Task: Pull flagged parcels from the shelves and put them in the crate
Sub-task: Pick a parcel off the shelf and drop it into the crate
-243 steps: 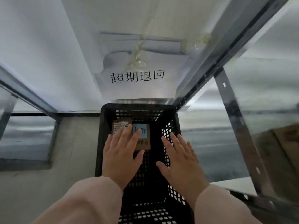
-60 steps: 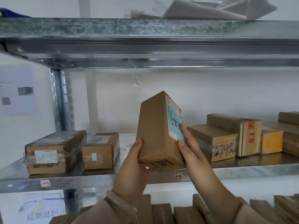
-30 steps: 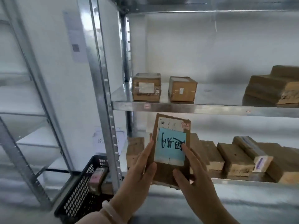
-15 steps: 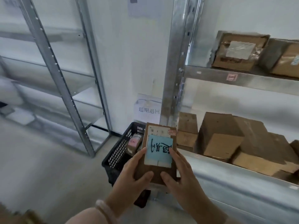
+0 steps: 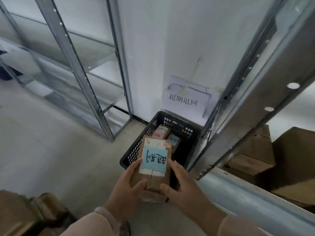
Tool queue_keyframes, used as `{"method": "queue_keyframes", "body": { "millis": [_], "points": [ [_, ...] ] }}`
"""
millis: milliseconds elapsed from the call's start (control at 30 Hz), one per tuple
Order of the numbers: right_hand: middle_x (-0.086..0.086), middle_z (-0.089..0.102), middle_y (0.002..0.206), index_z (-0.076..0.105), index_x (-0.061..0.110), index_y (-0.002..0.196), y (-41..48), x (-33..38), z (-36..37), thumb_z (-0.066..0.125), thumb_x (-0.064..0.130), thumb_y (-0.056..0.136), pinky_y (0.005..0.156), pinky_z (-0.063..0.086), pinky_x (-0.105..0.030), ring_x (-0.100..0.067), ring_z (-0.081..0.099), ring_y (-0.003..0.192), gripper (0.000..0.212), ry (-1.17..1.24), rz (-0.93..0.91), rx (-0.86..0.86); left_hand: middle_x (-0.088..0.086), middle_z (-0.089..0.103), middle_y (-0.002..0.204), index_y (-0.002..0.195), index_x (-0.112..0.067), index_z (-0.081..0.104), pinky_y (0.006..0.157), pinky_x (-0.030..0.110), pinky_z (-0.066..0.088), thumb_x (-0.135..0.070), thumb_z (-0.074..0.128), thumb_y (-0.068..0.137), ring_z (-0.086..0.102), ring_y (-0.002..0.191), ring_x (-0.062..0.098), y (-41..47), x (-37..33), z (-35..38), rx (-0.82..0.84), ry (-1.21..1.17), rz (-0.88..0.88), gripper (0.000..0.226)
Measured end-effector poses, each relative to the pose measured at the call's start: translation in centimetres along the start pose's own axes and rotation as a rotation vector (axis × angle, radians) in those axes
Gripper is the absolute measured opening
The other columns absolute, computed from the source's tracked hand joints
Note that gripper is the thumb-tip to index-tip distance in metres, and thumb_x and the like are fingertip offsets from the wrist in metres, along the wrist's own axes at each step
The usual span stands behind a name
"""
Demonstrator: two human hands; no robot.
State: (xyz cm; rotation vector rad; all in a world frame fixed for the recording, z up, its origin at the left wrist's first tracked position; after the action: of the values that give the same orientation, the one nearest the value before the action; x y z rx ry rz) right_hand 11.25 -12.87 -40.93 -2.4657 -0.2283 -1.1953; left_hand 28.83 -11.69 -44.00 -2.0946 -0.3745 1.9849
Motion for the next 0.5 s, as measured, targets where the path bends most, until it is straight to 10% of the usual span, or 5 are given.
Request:
{"method": "queue_keyframes", "body": {
  "millis": [500],
  "points": [
    [0.038,0.002,0.147,-0.004,0.072,0.128,16.3,-13.2,3.9,0.049,0.059,0.089,0.114,0.011,-0.023,0.008,0.002,0.14,0.067,-0.021,0.384,-0.179,-0.005,0.045,0.138,0.135,-0.055,0.037,0.096,0.037,0.053,-0.03,0.066,0.084,0.054,0.12,0.012,25.6,17.7,2.1,0.391,0.231,-0.236,0.064]
  ]
}}
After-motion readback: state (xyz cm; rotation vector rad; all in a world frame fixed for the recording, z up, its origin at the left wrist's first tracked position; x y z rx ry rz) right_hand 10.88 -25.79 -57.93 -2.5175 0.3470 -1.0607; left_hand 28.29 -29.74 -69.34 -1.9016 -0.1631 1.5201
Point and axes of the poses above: each hand's wrist, its own y-axis towards the middle knuckle, its own z-axis out of the palm, x = y × z, the point moved 10 cm from there along y, towards the middle knuckle
